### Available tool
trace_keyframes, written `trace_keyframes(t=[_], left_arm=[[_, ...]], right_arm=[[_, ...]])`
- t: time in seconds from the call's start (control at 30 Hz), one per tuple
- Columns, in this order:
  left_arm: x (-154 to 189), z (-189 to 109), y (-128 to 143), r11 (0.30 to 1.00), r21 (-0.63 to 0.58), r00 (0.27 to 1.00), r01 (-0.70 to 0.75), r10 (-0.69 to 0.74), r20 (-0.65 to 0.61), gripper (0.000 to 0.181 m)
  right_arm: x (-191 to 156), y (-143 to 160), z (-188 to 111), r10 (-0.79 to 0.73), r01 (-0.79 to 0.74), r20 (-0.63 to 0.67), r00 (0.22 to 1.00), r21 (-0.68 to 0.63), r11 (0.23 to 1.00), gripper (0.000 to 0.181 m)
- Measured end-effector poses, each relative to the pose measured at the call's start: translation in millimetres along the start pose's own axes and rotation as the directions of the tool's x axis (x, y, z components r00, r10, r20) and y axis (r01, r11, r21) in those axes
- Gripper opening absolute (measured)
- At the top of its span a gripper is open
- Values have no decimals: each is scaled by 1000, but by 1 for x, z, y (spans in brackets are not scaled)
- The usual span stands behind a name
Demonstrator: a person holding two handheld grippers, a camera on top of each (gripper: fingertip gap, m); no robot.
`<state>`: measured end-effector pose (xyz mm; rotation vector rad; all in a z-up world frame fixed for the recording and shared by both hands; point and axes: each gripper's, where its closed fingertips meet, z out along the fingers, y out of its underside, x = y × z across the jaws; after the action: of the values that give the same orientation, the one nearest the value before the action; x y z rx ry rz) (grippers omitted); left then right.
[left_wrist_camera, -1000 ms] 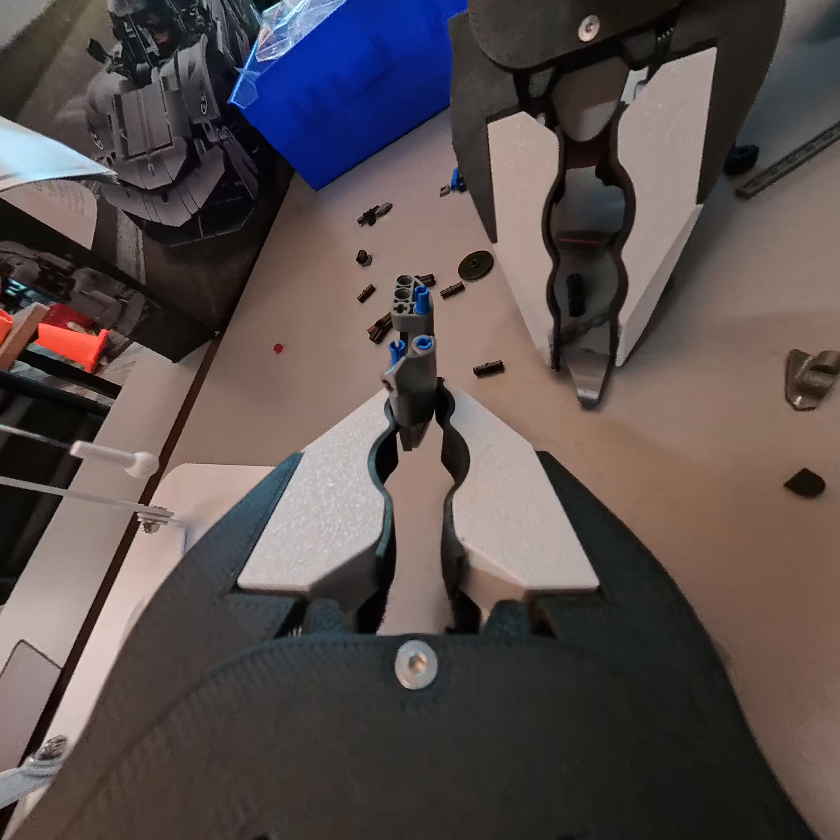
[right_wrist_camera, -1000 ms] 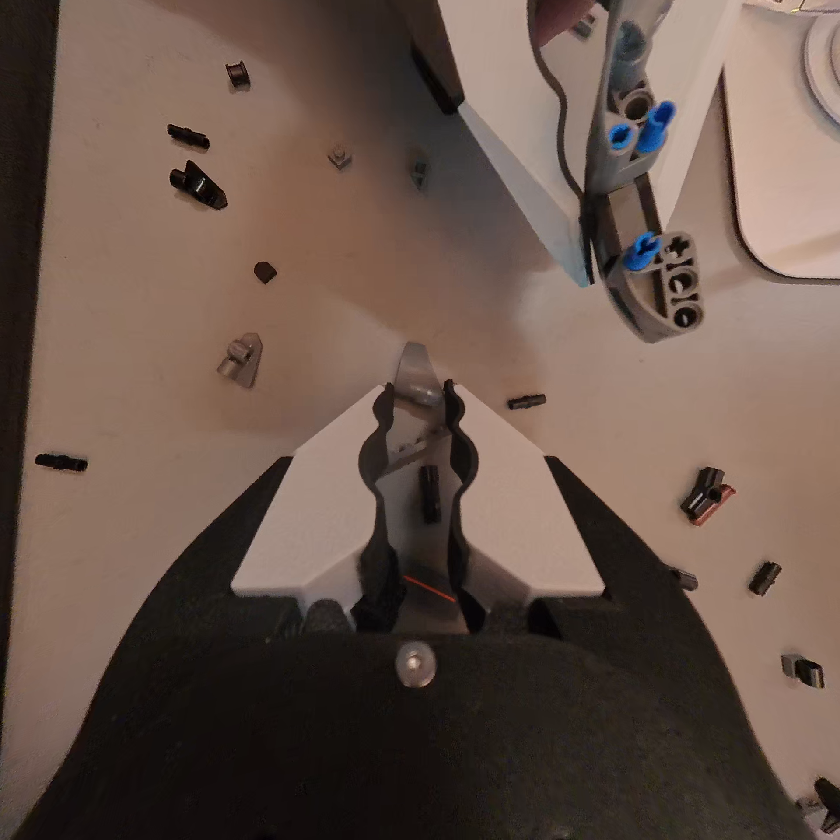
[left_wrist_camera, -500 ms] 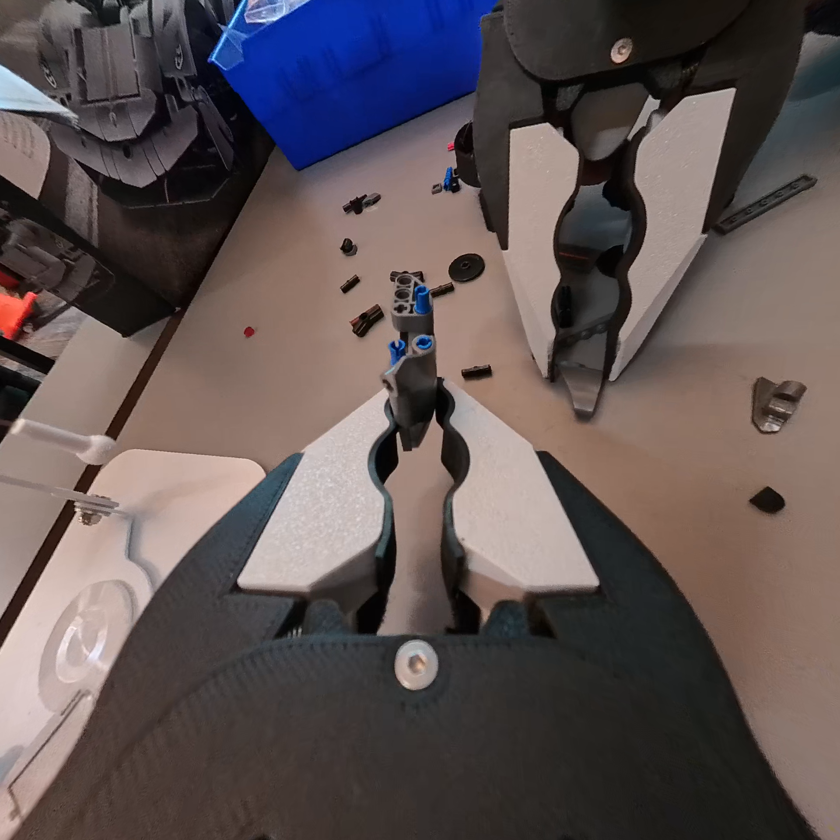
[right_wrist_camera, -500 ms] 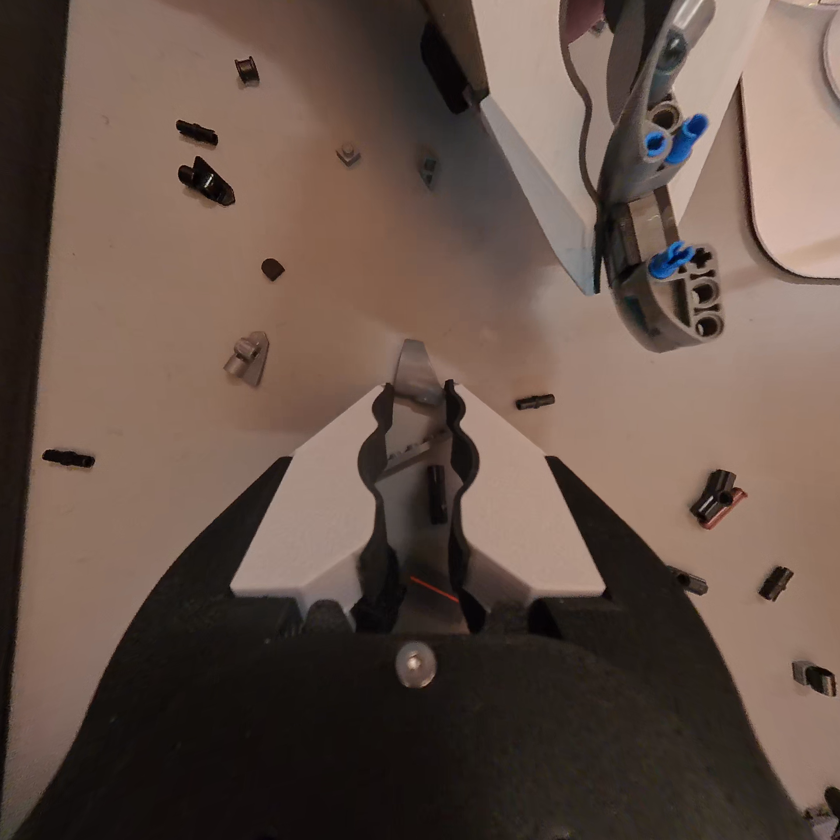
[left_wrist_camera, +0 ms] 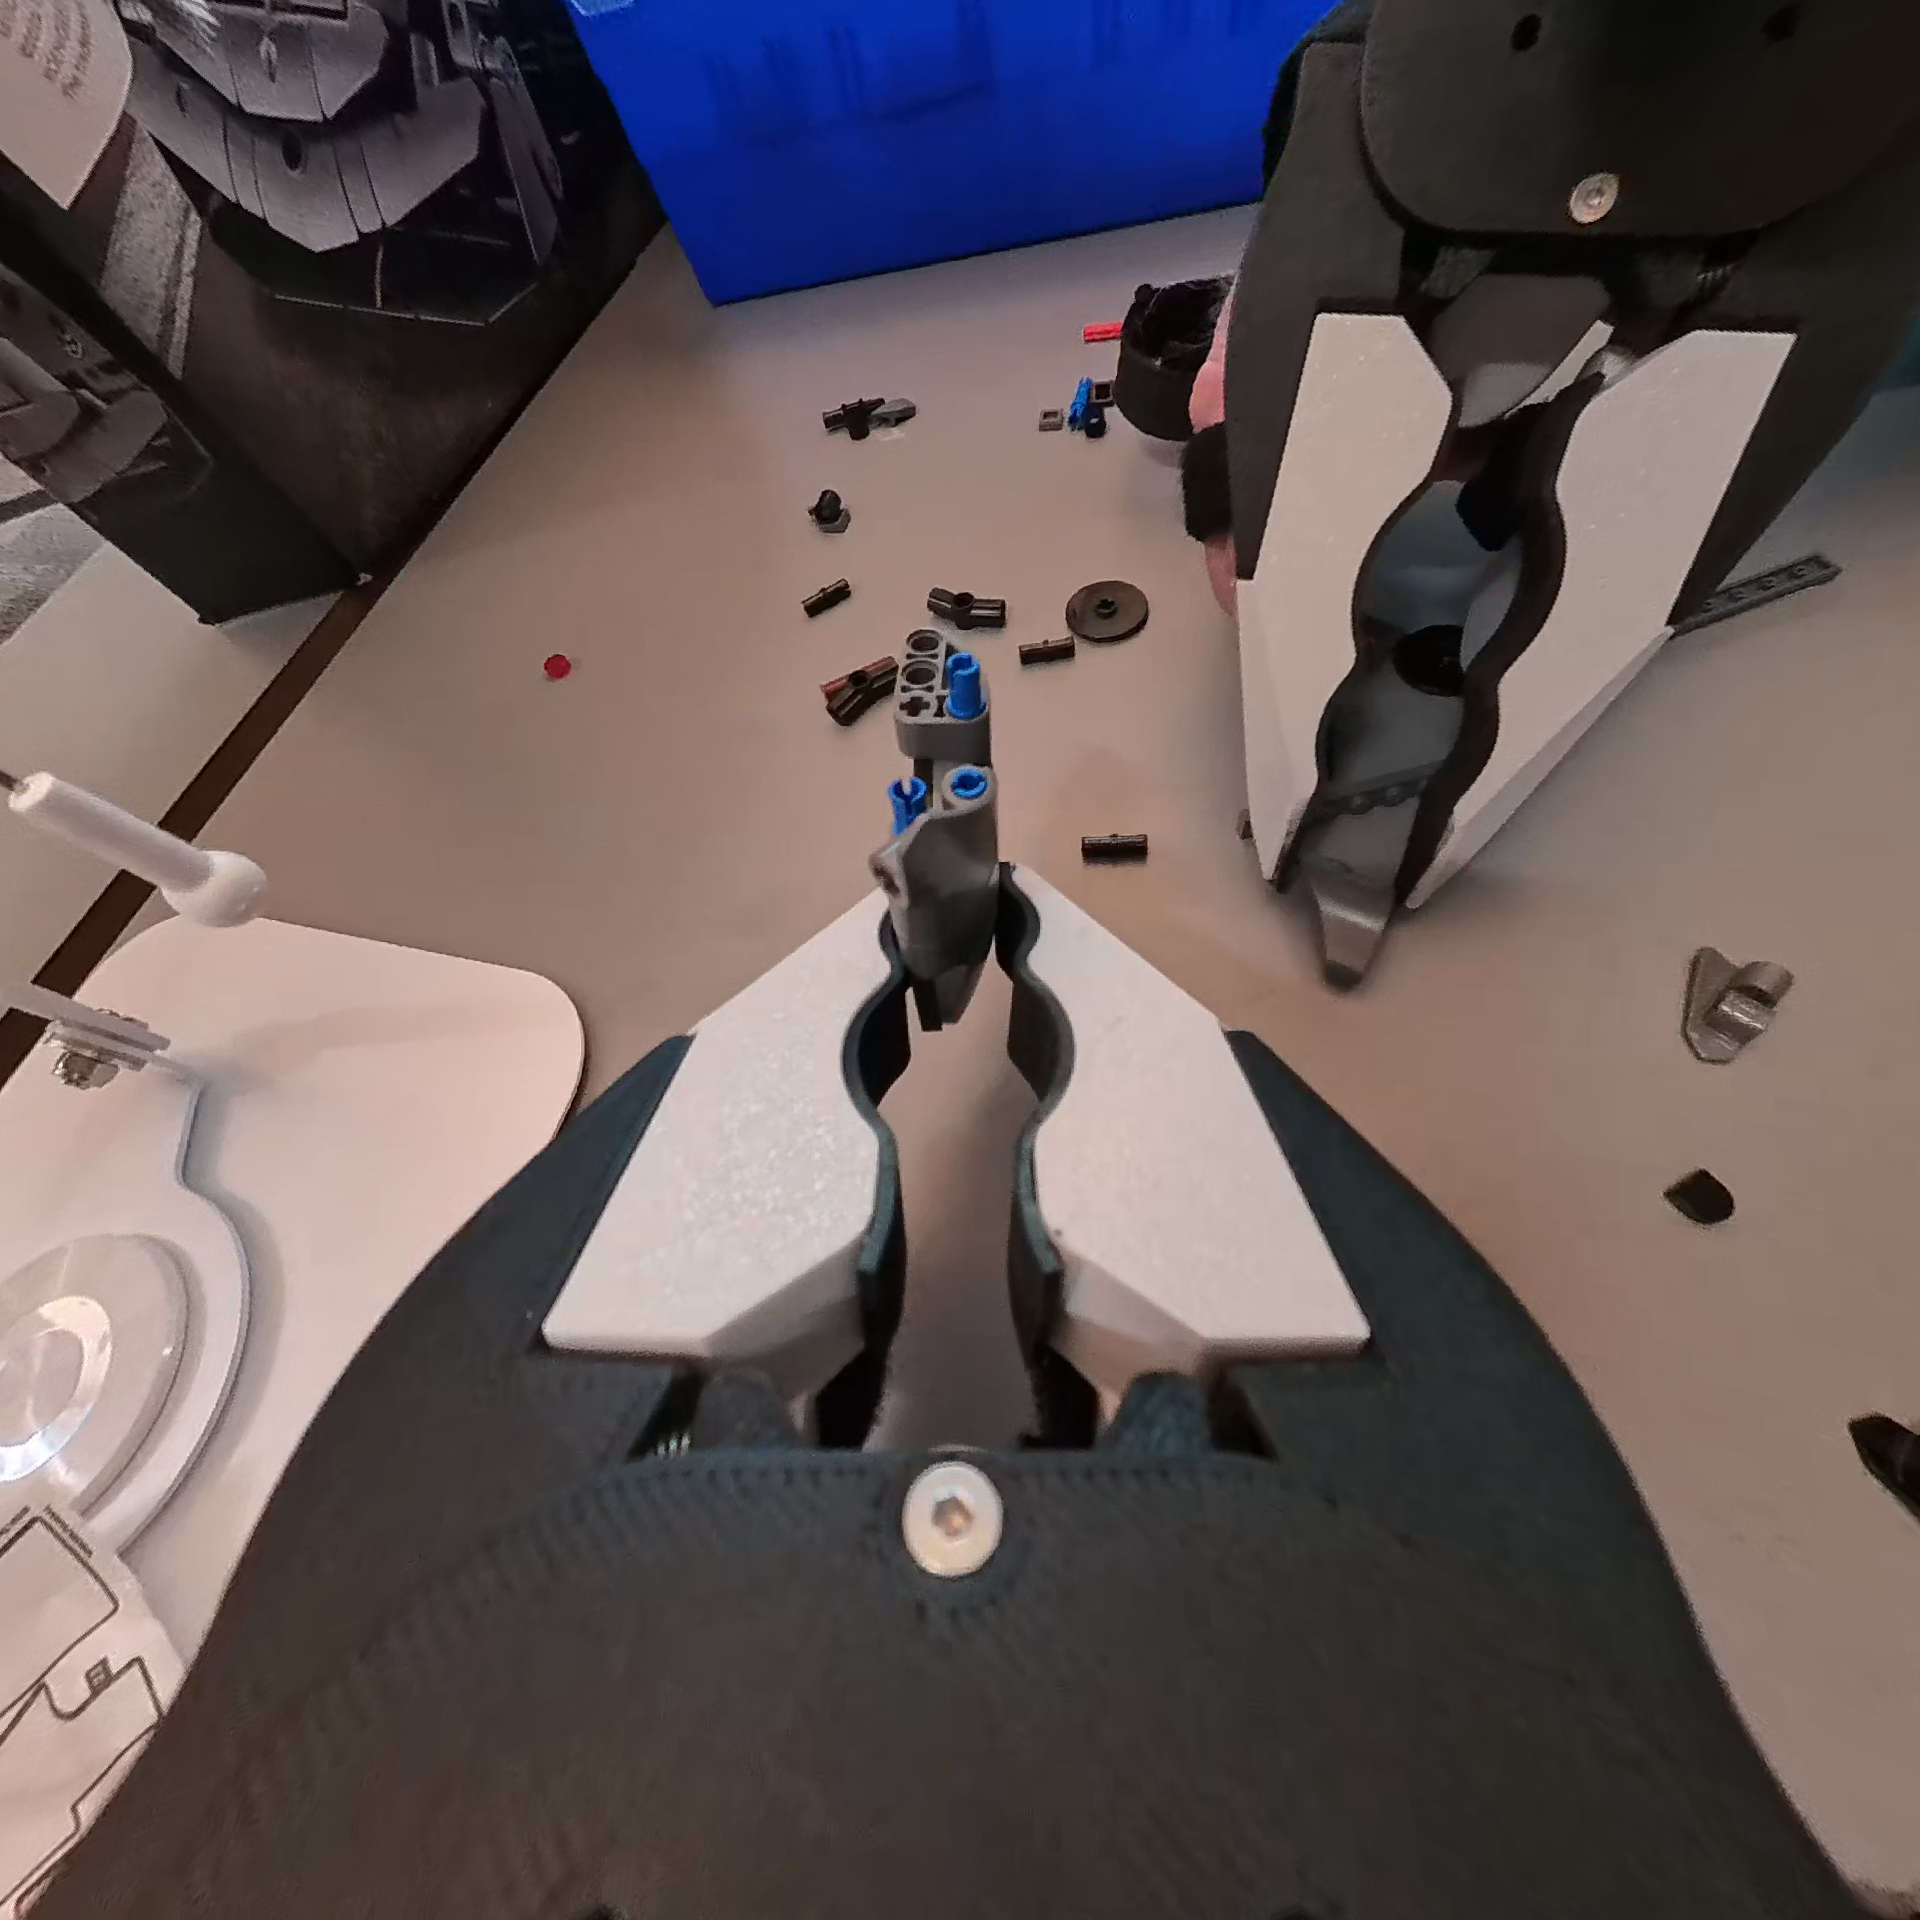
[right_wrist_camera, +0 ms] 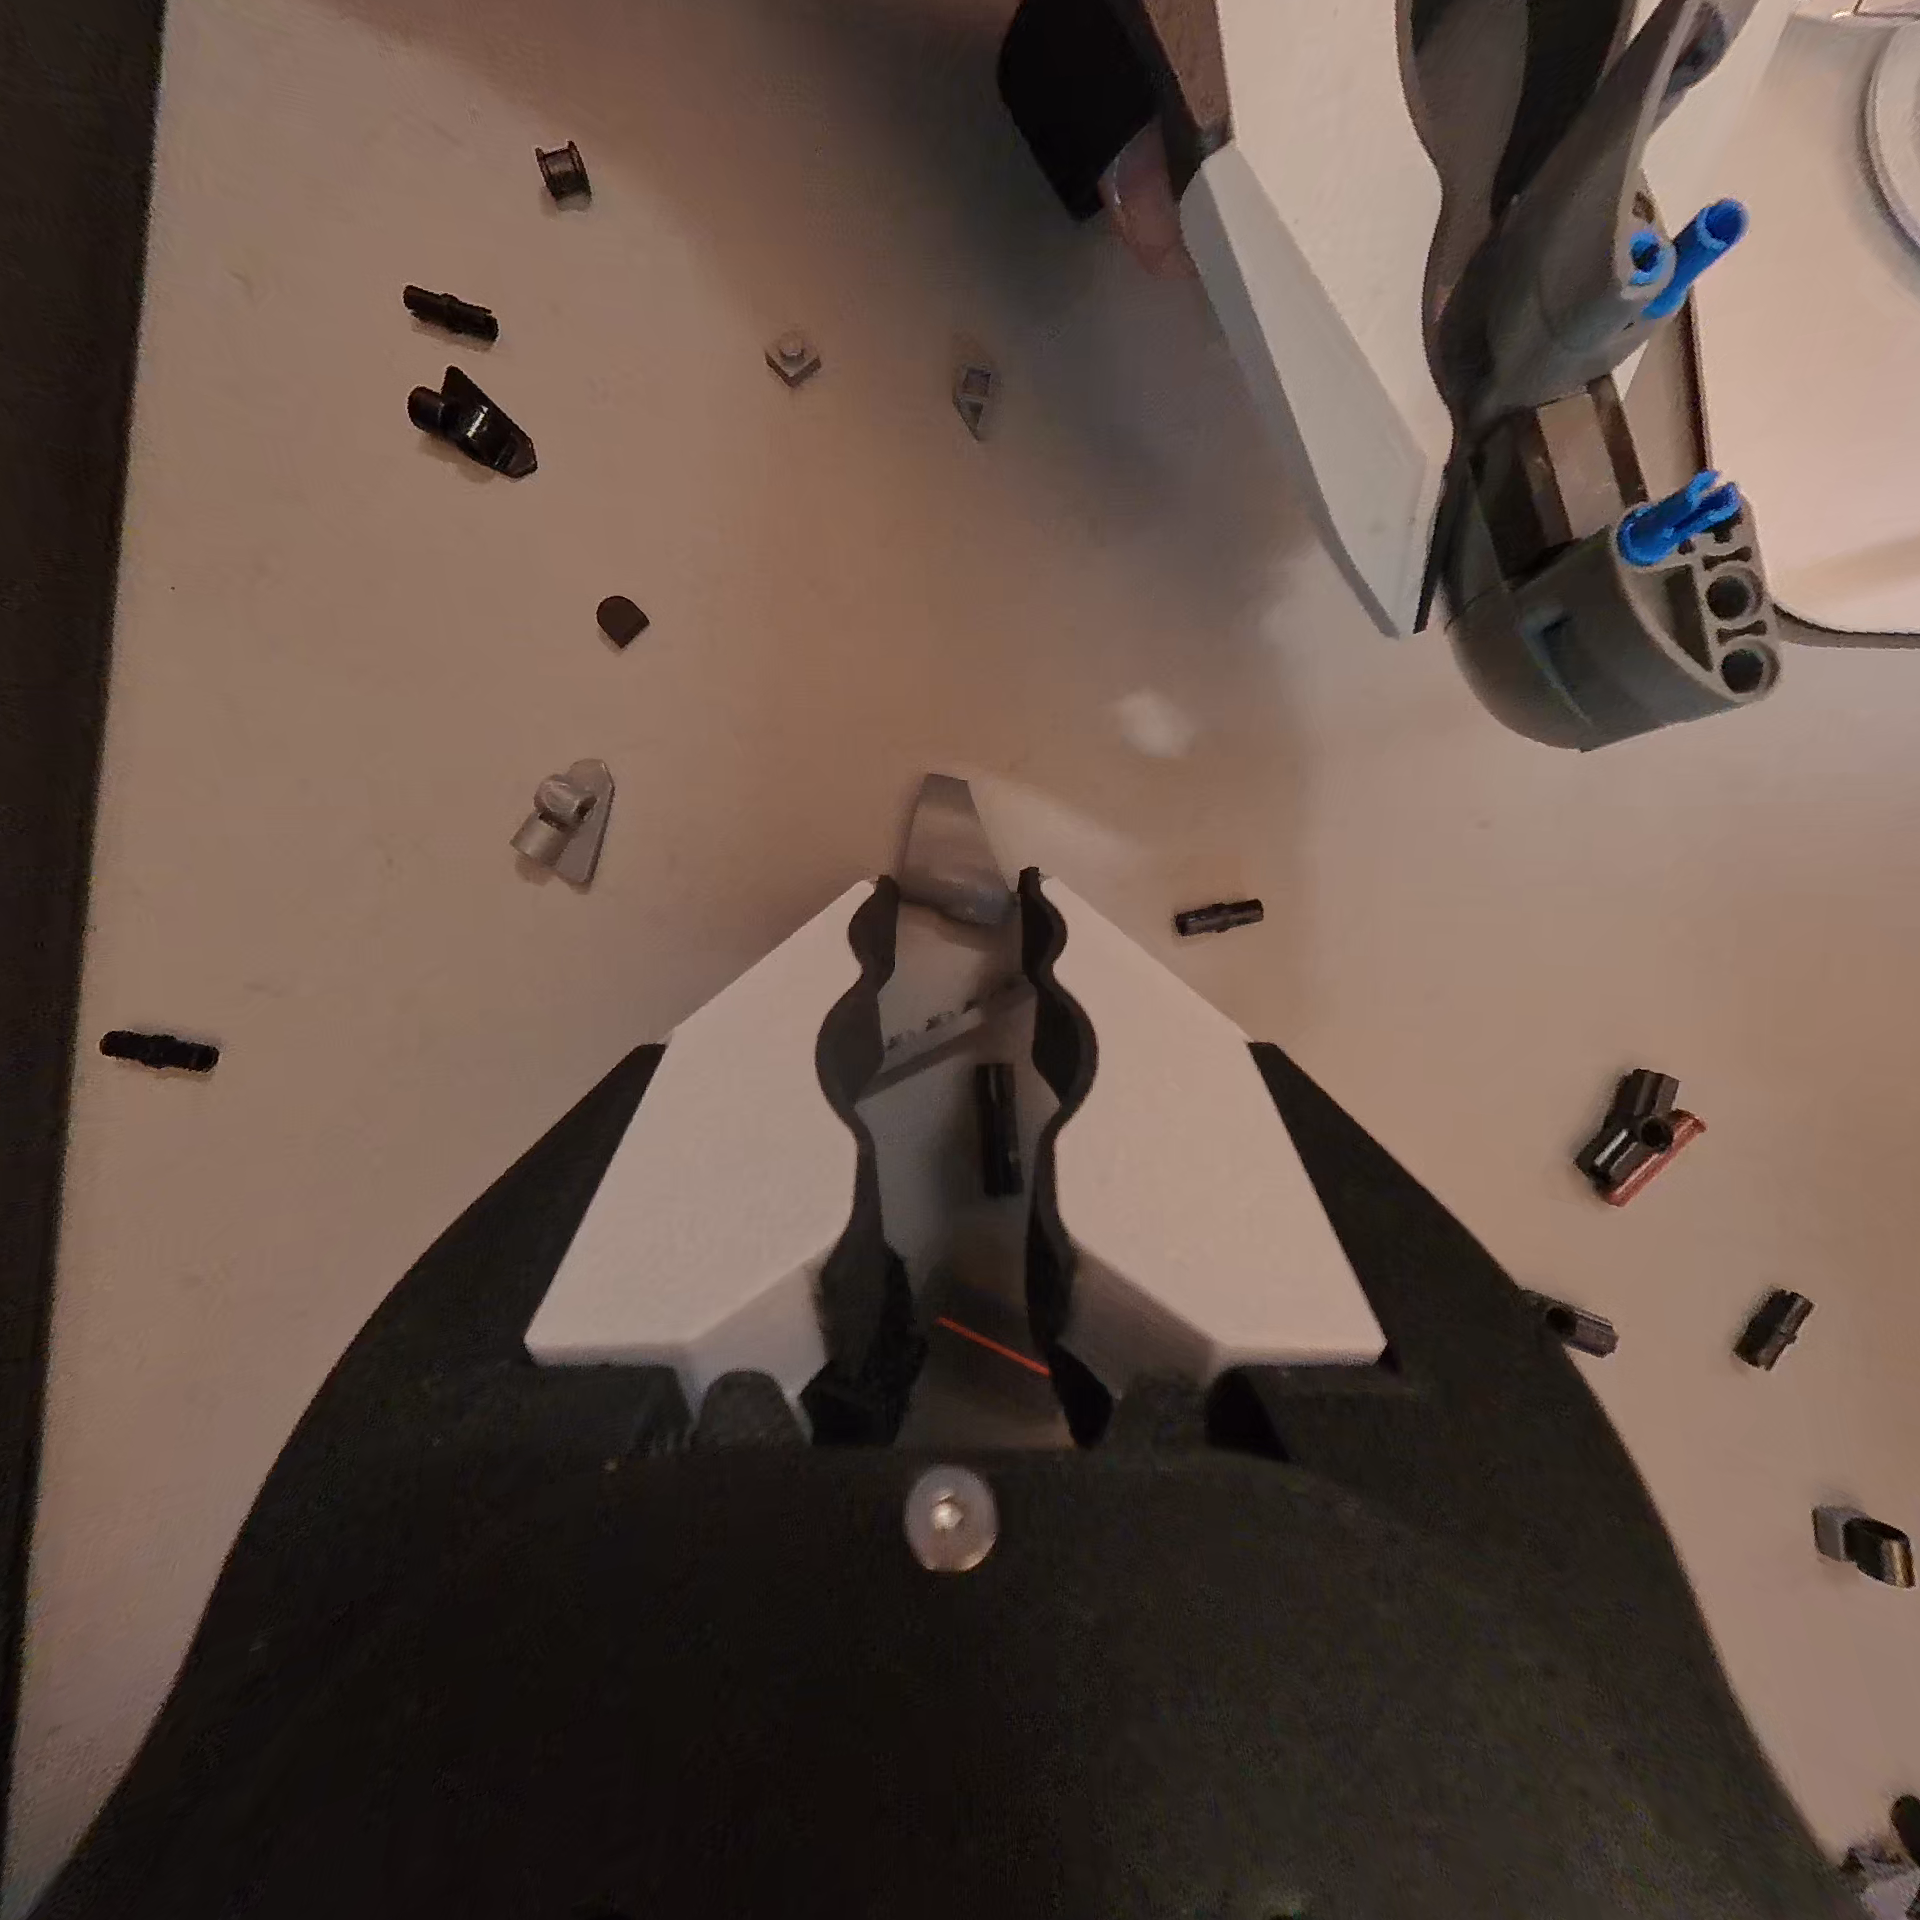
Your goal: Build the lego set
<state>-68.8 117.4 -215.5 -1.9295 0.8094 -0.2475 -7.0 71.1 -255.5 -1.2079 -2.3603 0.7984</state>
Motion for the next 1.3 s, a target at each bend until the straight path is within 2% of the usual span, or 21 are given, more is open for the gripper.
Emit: trace_keyframes(t=[0.4,0.6,1.07,1.3], left_arm=[[-8,-3,0,1000,11,999,-23,23,44,10],[-11,-1,8,997,-17,994,-81,82,74,10],[-7,-9,-2,994,4,992,-108,107,66,10],[-1,-11,3,997,-13,997,-77,77,2,10]], right_arm=[[2,-5,-3,-3,3,-14,1000,29,1000,21],[3,-6,-10,21,-20,-15,1000,46,999,23],[-3,-9,1,-7,6,-20,1000,-37,999,16],[-3,-13,3,-13,13,-19,1000,-31,999,15]])
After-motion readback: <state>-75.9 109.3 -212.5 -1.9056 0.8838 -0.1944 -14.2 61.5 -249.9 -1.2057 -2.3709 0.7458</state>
